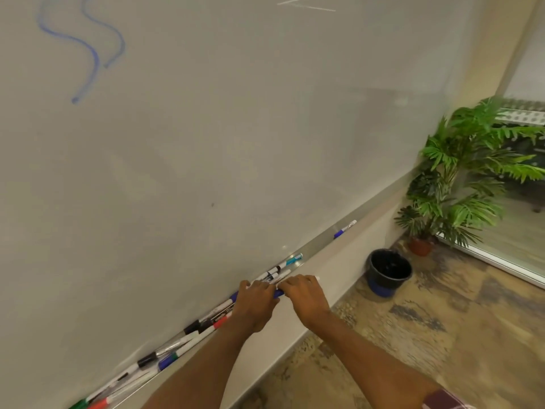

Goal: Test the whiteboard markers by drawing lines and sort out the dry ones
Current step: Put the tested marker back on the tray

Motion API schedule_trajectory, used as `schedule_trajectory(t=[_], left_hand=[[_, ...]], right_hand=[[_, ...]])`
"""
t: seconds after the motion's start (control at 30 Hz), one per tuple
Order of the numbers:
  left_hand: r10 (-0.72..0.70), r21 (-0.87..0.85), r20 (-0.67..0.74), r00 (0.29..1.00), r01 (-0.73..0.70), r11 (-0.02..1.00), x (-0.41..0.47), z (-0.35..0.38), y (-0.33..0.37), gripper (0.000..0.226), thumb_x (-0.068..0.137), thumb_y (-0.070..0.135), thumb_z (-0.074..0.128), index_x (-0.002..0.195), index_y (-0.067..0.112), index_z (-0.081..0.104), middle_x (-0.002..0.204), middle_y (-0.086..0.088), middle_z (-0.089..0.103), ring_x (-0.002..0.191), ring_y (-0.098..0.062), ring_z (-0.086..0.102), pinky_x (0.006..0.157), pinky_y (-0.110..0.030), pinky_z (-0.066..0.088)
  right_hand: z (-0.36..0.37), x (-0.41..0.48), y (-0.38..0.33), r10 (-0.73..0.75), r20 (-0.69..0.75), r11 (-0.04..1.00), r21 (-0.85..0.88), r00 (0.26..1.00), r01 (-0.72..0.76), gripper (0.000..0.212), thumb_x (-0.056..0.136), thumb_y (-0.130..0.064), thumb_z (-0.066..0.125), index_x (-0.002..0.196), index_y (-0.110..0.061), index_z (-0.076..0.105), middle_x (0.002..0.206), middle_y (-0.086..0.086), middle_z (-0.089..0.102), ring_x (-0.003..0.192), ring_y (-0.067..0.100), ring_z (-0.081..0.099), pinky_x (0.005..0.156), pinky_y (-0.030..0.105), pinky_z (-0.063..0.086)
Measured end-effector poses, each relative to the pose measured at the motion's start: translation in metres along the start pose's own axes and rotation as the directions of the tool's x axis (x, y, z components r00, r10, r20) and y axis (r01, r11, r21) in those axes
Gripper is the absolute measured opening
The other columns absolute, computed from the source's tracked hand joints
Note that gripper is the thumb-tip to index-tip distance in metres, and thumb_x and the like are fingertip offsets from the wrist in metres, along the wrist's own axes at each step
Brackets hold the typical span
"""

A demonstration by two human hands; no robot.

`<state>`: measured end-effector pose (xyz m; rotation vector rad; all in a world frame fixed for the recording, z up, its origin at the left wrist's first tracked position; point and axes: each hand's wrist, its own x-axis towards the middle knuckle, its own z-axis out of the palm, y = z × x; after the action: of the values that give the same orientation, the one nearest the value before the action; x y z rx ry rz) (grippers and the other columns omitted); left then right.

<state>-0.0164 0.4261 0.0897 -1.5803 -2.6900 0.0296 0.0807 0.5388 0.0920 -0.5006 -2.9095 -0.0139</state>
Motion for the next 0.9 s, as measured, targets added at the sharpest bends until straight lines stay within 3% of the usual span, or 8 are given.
schedule_trajectory(t=[0.17,0.33,0.6,0.9], left_hand=[[-0.049,-0.076,0.035,0.998,0.052,0.996,0.084,0.009,0.034,0.033,0.104,0.04,0.036,0.127,0.02,0.051,0.131,0.0,0.057,0.121,-0.019,0.05,0.106,-0.039,0.031],[-0.083,-0.129,0.073,0.994,0.092,0.987,0.171,0.023,0.058,0.033,0.102,0.037,0.043,0.128,0.017,0.05,0.128,-0.002,0.057,0.117,-0.021,0.052,0.101,-0.039,0.034],[-0.131,-0.243,0.126,0.983,0.159,0.957,0.264,0.05,0.078,0.045,0.098,0.037,0.053,0.135,0.014,0.042,0.135,-0.005,0.052,0.121,-0.023,0.05,0.104,-0.038,0.037],[-0.138,-0.374,0.121,0.983,0.174,0.911,0.3,0.078,0.09,0.052,0.096,0.031,0.059,0.138,0.009,0.039,0.136,-0.01,0.05,0.123,-0.026,0.049,0.104,-0.036,0.038]], right_hand=[[0.019,0.039,0.081,-0.01,-0.053,0.999,0.05,0.999,0.013,0.035,0.058,-0.022,0.09,0.087,-0.02,0.071,0.084,0.001,0.072,0.071,0.015,0.068,0.067,0.027,0.055],[0.04,0.095,0.152,-0.037,-0.033,0.998,0.042,0.999,0.038,0.031,0.058,-0.017,0.089,0.083,-0.021,0.071,0.08,-0.001,0.071,0.071,0.017,0.067,0.071,0.032,0.057],[0.075,0.162,0.237,-0.009,0.052,0.997,0.077,0.999,0.005,0.023,0.083,-0.016,0.07,0.105,-0.02,0.066,0.108,0.003,0.067,0.1,0.022,0.061,0.09,0.032,0.049],[0.109,0.196,0.267,-0.015,0.129,0.989,0.146,0.992,-0.004,0.028,0.089,-0.02,0.063,0.118,-0.021,0.062,0.121,0.002,0.063,0.112,0.021,0.055,0.097,0.03,0.045]])
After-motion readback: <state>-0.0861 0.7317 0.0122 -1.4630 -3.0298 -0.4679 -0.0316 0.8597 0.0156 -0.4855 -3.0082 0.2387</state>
